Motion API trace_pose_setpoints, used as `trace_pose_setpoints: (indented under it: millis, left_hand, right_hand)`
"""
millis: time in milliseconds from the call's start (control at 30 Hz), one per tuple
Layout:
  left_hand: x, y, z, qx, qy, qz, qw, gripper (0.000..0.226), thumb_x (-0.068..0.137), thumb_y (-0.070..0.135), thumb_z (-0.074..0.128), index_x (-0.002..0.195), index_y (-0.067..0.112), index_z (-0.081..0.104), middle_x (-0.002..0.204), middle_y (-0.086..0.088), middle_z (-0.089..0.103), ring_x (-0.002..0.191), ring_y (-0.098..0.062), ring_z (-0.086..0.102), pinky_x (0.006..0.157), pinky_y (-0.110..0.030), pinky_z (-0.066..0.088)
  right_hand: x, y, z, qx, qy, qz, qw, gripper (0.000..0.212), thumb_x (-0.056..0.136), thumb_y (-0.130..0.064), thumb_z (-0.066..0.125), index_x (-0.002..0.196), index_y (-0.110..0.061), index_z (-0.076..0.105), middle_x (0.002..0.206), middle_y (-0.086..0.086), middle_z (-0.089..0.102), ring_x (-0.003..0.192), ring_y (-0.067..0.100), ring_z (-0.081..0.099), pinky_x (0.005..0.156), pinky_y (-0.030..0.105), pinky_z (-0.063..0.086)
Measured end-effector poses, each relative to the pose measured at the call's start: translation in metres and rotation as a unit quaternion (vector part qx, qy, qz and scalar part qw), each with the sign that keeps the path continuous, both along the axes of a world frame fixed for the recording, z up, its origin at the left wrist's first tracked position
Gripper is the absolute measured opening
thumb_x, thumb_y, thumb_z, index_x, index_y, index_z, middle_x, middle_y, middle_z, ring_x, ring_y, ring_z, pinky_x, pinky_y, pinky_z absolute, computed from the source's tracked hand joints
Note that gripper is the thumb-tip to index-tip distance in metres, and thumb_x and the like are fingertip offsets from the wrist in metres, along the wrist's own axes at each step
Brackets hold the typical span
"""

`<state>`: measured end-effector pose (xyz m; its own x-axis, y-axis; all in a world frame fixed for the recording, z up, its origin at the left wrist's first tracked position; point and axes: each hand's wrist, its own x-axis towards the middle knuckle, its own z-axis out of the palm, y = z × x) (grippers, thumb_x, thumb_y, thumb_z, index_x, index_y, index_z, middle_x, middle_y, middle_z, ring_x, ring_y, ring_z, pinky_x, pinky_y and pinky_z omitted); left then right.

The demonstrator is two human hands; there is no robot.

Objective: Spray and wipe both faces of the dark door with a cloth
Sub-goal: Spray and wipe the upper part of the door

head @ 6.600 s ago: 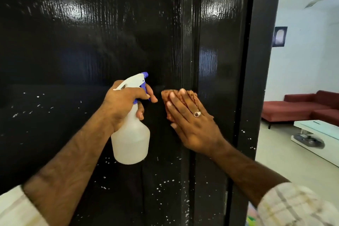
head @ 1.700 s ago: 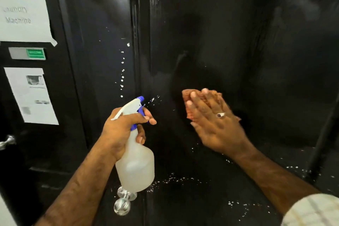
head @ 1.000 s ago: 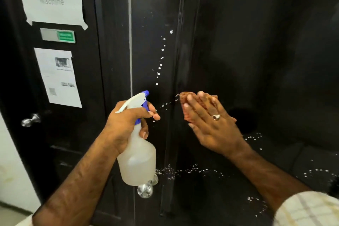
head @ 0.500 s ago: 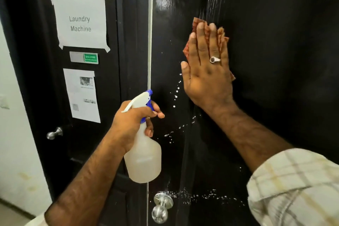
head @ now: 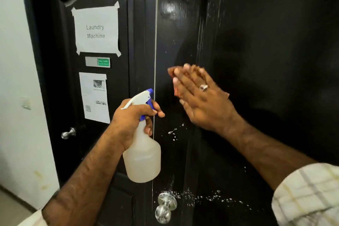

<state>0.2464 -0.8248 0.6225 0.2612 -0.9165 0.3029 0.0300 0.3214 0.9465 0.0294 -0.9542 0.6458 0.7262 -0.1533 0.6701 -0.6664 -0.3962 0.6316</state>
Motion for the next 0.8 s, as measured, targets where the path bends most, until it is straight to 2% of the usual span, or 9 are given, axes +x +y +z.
trace_pose_setpoints:
  millis: [67, 167, 267, 333, 433, 533, 600, 700, 800]
  left_hand:
    - [0.000, -0.007, 0.022, 0.000, -0.007, -0.002, 1.000, 0.012, 0.092, 0.002, 0.061, 0.099, 0.001, 0.071, 0.100, -0.023, 0.078, 0.047, -0.022, 0.052, 0.057, -0.034, 0.053]
    - [-0.001, -0.014, 0.050, -0.015, -0.010, -0.003, 1.000, 0.013, 0.093, 0.003, 0.062, 0.101, 0.001, 0.071, 0.101, -0.024, 0.077, 0.047, -0.021, 0.053, 0.057, -0.034, 0.054]
    - [0.000, -0.016, 0.061, -0.034, 0.006, -0.001, 0.999, 0.013, 0.092, 0.003, 0.062, 0.101, 0.001, 0.070, 0.102, -0.025, 0.076, 0.045, -0.020, 0.052, 0.056, -0.033, 0.052]
    - [0.005, -0.014, 0.058, -0.046, 0.023, -0.003, 0.999, 0.013, 0.090, 0.001, 0.060, 0.098, 0.001, 0.071, 0.101, -0.028, 0.075, 0.043, -0.020, 0.049, 0.055, -0.033, 0.050]
    - [0.020, -0.009, 0.052, -0.041, 0.020, -0.003, 0.999, 0.013, 0.090, 0.001, 0.060, 0.095, 0.002, 0.071, 0.102, -0.030, 0.075, 0.042, -0.020, 0.049, 0.055, -0.032, 0.049]
    - [0.047, -0.010, 0.051, -0.030, 0.000, -0.009, 1.000, 0.015, 0.091, 0.002, 0.061, 0.103, -0.002, 0.068, 0.105, -0.029, 0.074, 0.043, -0.019, 0.051, 0.054, -0.033, 0.051]
    - [0.063, -0.018, 0.055, -0.024, -0.014, -0.017, 0.999, 0.023, 0.092, 0.002, 0.062, 0.114, -0.004, 0.064, 0.106, -0.027, 0.075, 0.044, -0.019, 0.053, 0.053, -0.034, 0.053]
    - [0.079, -0.031, 0.058, -0.025, -0.030, -0.039, 0.998, 0.030, 0.091, 0.003, 0.062, 0.120, -0.005, 0.061, 0.105, -0.026, 0.075, 0.044, -0.019, 0.054, 0.052, -0.034, 0.054]
    - [0.091, -0.046, 0.066, -0.030, -0.029, -0.074, 0.996, 0.034, 0.091, 0.003, 0.064, 0.124, -0.005, 0.059, 0.104, -0.026, 0.075, 0.046, -0.022, 0.055, 0.053, -0.035, 0.054]
  right_hand:
    - [0.013, -0.002, 0.060, -0.033, -0.079, 0.004, 0.996, 0.065, 0.112, -0.036, 0.037, 0.170, -0.007, 0.024, 0.179, 0.016, 0.011, 0.166, 0.039, 0.006, 0.132, 0.060, 0.013]
    - [0.032, 0.001, 0.124, -0.029, -0.153, -0.002, 0.988, 0.068, 0.112, -0.037, 0.035, 0.170, -0.008, 0.019, 0.179, 0.017, 0.006, 0.166, 0.040, 0.003, 0.132, 0.061, 0.011]
    - [0.046, 0.003, 0.113, -0.013, -0.180, -0.002, 0.984, 0.069, 0.112, -0.034, 0.031, 0.171, -0.005, 0.010, 0.179, 0.021, -0.001, 0.165, 0.042, -0.004, 0.132, 0.061, 0.008]
    - [0.050, 0.006, 0.067, 0.009, -0.132, 0.008, 0.991, 0.069, 0.112, -0.030, 0.032, 0.170, -0.003, 0.007, 0.178, 0.023, -0.005, 0.165, 0.042, -0.008, 0.132, 0.061, 0.005]
    - [0.040, 0.011, -0.012, 0.052, -0.008, 0.026, 0.998, 0.070, 0.111, -0.029, 0.040, 0.170, -0.004, 0.010, 0.178, 0.021, -0.004, 0.166, 0.038, -0.010, 0.134, 0.058, 0.004]
    - [0.032, 0.004, -0.011, 0.021, 0.022, 0.027, 0.999, 0.067, 0.111, -0.032, 0.044, 0.169, -0.007, 0.023, 0.179, 0.015, 0.008, 0.167, 0.035, 0.000, 0.132, 0.059, 0.015]
    - [0.041, -0.002, 0.040, -0.022, -0.054, 0.011, 0.998, 0.065, 0.112, -0.035, 0.042, 0.169, -0.007, 0.026, 0.178, 0.016, 0.012, 0.166, 0.039, 0.006, 0.130, 0.062, 0.018]
    - [0.069, -0.002, 0.125, -0.046, -0.190, -0.021, 0.981, 0.069, 0.114, -0.044, 0.033, 0.172, -0.011, 0.017, 0.180, 0.014, 0.007, 0.166, 0.038, 0.003, 0.132, 0.061, 0.012]
    - [0.099, -0.001, 0.145, -0.048, -0.247, -0.036, 0.967, 0.071, 0.114, -0.047, 0.029, 0.172, -0.012, 0.010, 0.180, 0.012, 0.002, 0.167, 0.035, -0.001, 0.133, 0.059, 0.008]
